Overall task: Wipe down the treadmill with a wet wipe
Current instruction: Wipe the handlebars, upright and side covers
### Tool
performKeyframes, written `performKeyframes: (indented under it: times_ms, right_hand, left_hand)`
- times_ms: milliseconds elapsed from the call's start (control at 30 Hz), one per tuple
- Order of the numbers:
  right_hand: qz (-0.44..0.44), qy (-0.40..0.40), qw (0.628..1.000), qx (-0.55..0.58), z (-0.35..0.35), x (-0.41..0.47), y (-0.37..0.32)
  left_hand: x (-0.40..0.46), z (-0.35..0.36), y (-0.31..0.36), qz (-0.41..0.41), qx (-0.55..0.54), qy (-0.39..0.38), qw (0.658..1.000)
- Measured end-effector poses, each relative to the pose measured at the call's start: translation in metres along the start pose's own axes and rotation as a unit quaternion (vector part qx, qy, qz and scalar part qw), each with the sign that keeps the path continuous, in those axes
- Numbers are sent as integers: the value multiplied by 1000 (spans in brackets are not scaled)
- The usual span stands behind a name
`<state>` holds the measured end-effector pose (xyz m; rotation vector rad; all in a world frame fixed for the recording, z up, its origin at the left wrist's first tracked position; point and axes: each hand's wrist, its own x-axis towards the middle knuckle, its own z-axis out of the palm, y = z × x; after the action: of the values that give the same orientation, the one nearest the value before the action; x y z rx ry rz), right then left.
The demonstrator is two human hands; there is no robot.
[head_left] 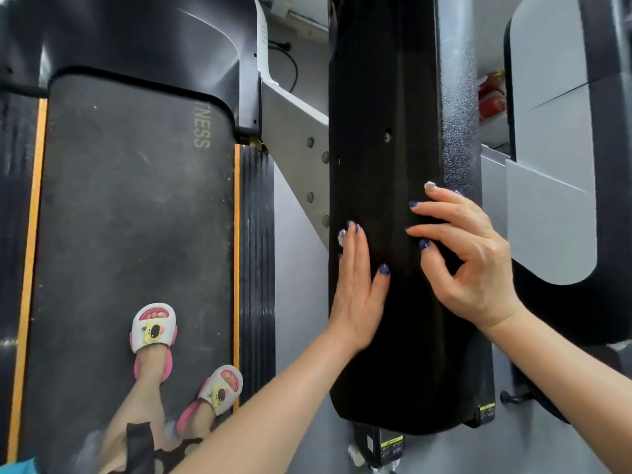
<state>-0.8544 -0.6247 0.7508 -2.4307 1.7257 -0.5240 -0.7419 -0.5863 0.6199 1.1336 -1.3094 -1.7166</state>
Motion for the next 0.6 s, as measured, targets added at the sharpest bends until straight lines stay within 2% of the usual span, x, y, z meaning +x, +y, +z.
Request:
performKeyframes:
  times_ms: [100,267,400,500,600]
  right_hand:
    - [2,-13,1000,-5,2,1,-1]
    - [-30,-59,998,-11,-8,16,7]
    - [12,-34,999,-12,-6,42,20]
    - [-2,-39,999,-19,-2,39,25]
    - [-10,-26,1000,-14,-3,39,29]
  left_hand:
    - [-10,2,-6,-17,-2,-18,1000]
    - [29,-9,25,2,-23,16,1000]
    - [7,-1,24,32,-39,34,998]
    - [4,3,21,4,-85,92,992]
    - [12,7,23,2,-59,173,983]
